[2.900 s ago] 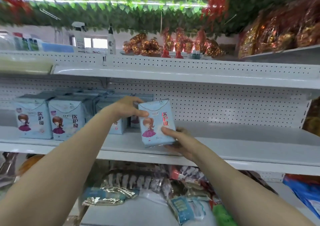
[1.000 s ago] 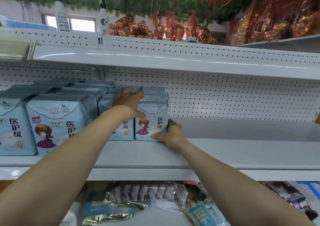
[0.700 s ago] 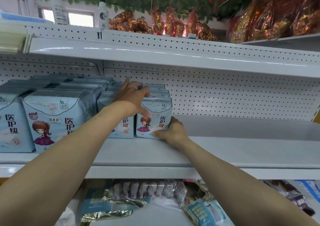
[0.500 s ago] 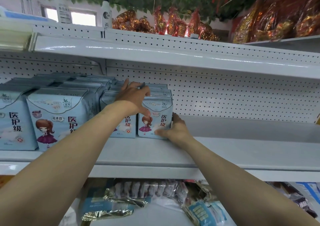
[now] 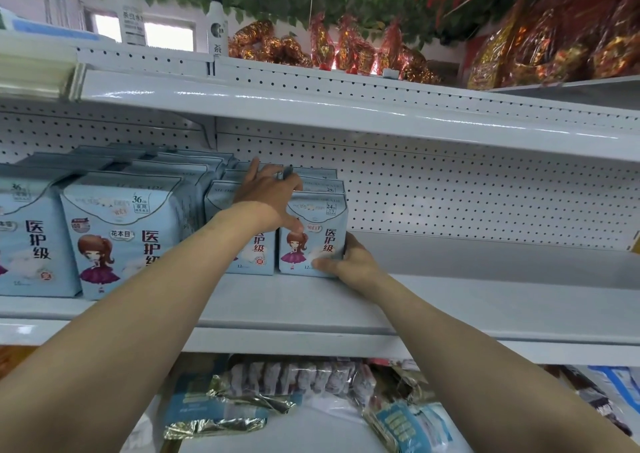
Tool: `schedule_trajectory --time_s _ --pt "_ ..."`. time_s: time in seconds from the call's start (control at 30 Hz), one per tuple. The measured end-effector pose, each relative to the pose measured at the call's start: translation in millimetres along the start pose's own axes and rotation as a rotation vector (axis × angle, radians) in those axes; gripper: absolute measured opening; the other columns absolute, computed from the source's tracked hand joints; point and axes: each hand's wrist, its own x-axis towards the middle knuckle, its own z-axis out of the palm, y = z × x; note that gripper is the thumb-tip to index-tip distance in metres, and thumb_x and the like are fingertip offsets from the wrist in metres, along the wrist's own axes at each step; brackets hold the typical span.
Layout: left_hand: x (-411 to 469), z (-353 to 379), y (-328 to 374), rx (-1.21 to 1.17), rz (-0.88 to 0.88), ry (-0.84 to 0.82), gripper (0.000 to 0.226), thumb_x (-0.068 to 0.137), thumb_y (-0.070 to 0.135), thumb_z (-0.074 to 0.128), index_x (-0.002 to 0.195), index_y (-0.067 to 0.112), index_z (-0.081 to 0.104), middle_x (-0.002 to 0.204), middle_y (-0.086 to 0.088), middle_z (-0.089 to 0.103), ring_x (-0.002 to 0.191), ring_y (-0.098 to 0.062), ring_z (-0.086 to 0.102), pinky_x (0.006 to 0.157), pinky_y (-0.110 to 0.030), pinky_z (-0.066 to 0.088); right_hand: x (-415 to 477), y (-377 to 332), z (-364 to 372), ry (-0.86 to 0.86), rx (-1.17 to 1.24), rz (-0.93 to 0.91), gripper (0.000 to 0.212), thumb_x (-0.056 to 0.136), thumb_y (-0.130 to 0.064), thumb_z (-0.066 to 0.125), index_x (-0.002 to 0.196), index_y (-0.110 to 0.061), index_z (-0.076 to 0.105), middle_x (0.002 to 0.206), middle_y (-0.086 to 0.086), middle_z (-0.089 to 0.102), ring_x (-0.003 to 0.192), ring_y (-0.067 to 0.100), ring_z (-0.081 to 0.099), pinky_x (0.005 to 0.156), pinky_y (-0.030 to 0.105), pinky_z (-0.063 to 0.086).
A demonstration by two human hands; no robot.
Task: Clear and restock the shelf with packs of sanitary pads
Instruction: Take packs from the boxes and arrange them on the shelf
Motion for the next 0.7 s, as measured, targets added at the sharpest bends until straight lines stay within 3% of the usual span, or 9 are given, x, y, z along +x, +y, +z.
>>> schedule_trajectory --time_s 0.33,0.7 --pt "-1.1 -1.8 2.6 0.019 -0.005 -0.024 0.081 0.079 0.051 0.077 0.147 0.028 0.039 0.161 -0.007 0.026 0.152 -0.026 -0.003 0.121 -0.041 -0.009 2.9 -1.2 -1.5 -0.069 0.012 0.013 0.049 0.080 -0.023 0.082 0.119 -0.034 0.054 0.122 -0.007 0.068 0.114 0.018 0.062 0.103 0.033 0.048" --pt "-0.5 2.9 7.4 0.076 -0.012 -0.037 0.091 0.079 0.053 0.076 0.154 0.030 0.028 0.164 -0.004 0.021 0.153 -0.026 -0.004 0.121 -0.043 -0.011 -2.3 -5.0 -3.5 -0.065 -0.037 0.037 0.061 0.082 -0.025 0.081 0.135 -0.023 0.050 0.126 -0.006 0.064 0.119 0.018 0.059 0.098 0.028 0.044"
